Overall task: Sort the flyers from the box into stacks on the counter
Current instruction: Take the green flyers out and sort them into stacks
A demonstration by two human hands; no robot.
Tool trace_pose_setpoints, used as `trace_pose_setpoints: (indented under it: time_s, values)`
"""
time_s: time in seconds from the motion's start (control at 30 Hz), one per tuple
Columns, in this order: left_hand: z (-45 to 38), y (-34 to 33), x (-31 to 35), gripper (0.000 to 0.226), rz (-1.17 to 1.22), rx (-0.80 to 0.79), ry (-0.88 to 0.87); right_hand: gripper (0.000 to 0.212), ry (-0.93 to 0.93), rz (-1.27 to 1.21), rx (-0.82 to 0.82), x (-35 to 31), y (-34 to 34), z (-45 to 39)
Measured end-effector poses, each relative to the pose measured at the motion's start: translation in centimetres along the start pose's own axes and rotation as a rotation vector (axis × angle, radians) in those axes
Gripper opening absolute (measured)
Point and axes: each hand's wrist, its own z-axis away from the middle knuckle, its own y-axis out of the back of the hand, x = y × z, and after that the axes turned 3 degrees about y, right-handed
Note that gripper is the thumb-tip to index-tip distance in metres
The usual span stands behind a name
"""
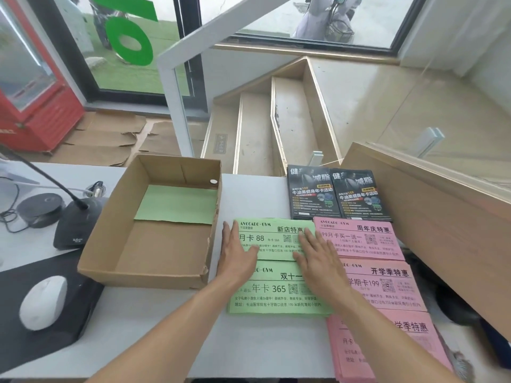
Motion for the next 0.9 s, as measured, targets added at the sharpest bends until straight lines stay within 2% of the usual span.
trace_pose_setpoints:
  time_s: [0.03,0.1,0.2,0.23,0.3,0.37,0.43,0.5,0.57,0.67,0.77,0.9]
  values:
    - [0.9,0.1,0.2,0.082,0.001,0.013,-0.059,0.060,-0.013,-0.030,0.041,-0.3,0.2,0.1]
    - [3.2,0.7,0.8,0.076,0.057,0.058,-0.255,0.056,0.008,-0.129,0.239,-1.8,1.4,-0.1]
    - [5.5,3.6,1.4,0.055,0.233,0.195,-0.533,0.046,0.187,-0.258,0.502,-6.8,4.3,-2.2]
    - [5.6,5.0,1.2,0.050,0.293,0.267,-0.568,0.043,0.265,-0.274,0.544,-8.9,5.1,-3.2]
    - [4.5,8.5,0.3,0.046,0.364,0.400,-0.485,0.039,0.423,-0.253,0.572,-13.5,6.2,-5.3]
    - [2.3,12.3,-1.4,0.050,0.323,0.425,-0.248,0.040,0.545,-0.199,0.430,-18.2,6.5,-7.2]
    - [-0.5,15.8,-3.6,0.058,0.206,0.340,0.002,0.045,0.574,-0.081,0.186,-22.1,5.6,-9.4]
    - [-3.1,18.6,-5.4,0.062,0.078,0.209,0.148,0.052,0.561,0.083,-0.016,-24.7,3.8,-11.8]
    - [-5.2,20.6,-6.5,0.062,-0.049,0.092,0.223,0.058,0.526,0.171,-0.163,-26.0,1.9,-14.2]
    - [-7.6,22.3,-7.4,0.062,-0.179,0.009,0.232,0.066,0.473,0.245,-0.281,-26.4,-0.2,-16.9]
    - [-9.3,22.3,-7.6,0.065,-0.221,-0.031,0.163,0.069,0.463,0.330,-0.296,-26.3,-1.5,-18.5]
    - [-10.0,21.1,-8.4,0.064,-0.233,0.088,0.071,0.061,0.500,0.450,-0.259,-26.8,-1.3,-19.6]
